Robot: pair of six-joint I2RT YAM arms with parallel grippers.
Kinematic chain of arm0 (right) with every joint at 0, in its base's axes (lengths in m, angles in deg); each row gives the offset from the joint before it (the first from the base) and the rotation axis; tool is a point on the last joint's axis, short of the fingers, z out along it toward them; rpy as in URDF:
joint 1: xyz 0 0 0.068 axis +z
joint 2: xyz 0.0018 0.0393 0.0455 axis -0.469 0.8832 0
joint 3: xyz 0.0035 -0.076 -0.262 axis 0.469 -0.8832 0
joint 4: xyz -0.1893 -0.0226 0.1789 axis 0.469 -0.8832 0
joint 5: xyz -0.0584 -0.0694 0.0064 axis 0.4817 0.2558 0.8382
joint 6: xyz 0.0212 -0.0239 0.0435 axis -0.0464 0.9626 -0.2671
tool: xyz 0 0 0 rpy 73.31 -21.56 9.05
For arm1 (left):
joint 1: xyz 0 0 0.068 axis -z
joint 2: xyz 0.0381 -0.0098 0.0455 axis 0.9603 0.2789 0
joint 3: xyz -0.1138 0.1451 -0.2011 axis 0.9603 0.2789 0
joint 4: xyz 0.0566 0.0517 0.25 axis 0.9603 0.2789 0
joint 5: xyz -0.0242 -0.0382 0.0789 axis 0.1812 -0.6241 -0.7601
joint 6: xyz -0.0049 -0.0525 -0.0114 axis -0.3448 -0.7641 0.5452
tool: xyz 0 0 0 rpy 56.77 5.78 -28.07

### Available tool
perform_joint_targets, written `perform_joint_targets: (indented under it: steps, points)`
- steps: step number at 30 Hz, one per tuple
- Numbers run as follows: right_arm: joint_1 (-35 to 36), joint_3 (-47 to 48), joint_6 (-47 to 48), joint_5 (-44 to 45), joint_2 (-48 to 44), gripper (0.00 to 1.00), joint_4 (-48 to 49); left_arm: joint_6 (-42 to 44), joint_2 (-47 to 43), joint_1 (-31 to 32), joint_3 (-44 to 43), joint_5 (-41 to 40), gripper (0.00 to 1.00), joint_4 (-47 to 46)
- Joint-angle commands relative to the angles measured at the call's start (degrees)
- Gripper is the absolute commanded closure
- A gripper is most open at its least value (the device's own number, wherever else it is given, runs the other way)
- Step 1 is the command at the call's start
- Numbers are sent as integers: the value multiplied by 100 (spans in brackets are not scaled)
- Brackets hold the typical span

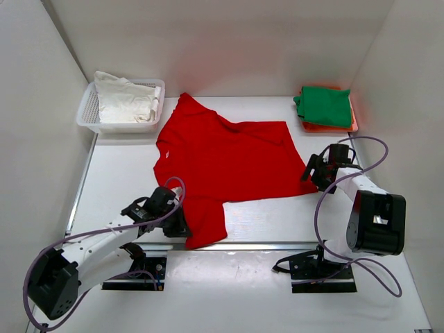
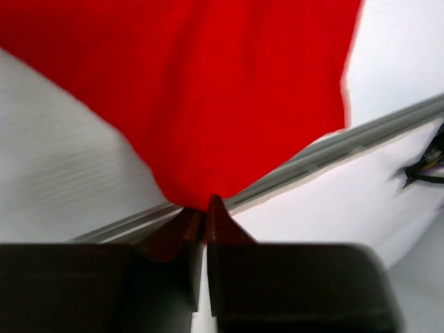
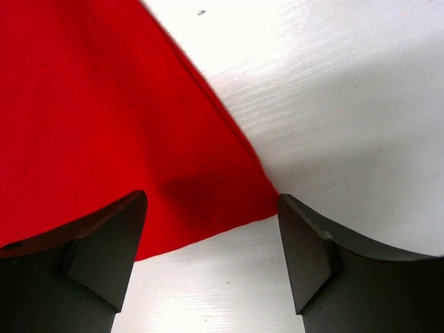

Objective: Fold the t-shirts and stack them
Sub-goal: Flatten out the tshirt

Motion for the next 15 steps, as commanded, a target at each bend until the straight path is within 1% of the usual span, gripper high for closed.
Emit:
perform_joint_targets:
  steps: [1,2,3,4,5,7,8,9,10,12,15]
  points:
    - [-15,65,-50,177,208,27,283,-158,-149,-46,75,126,100,-695]
    - [3,118,2,256,366,26,187,-219,-157,-37,14,83,100,-766]
    - [186,249,-50,509,507,32,12,-220,-201,-107,-152,143,100,-723]
    - [214,250,-16,512,508,32,11,-220,-202,-107,-153,161,100,-722]
    - [197,215,-6,407,500,32,19,-203,-262,-151,-214,153,100,-696]
    - [135,241,-6,22,499,41,46,-150,-394,-265,-398,170,100,-582]
    - [126,285,-15,2,534,43,46,-115,-438,-318,-382,170,100,-556]
    - [126,303,37,-33,535,54,-59,-106,-517,-414,-478,266,100,-486]
    - [135,338,81,-216,570,81,-95,-106,-553,-432,-592,302,100,-459]
    - [100,382,134,-419,509,100,-208,-53,-693,-511,-697,302,100,-327]
    - [108,461,169,-446,159,100,-463,52,-939,-643,-943,451,100,-231]
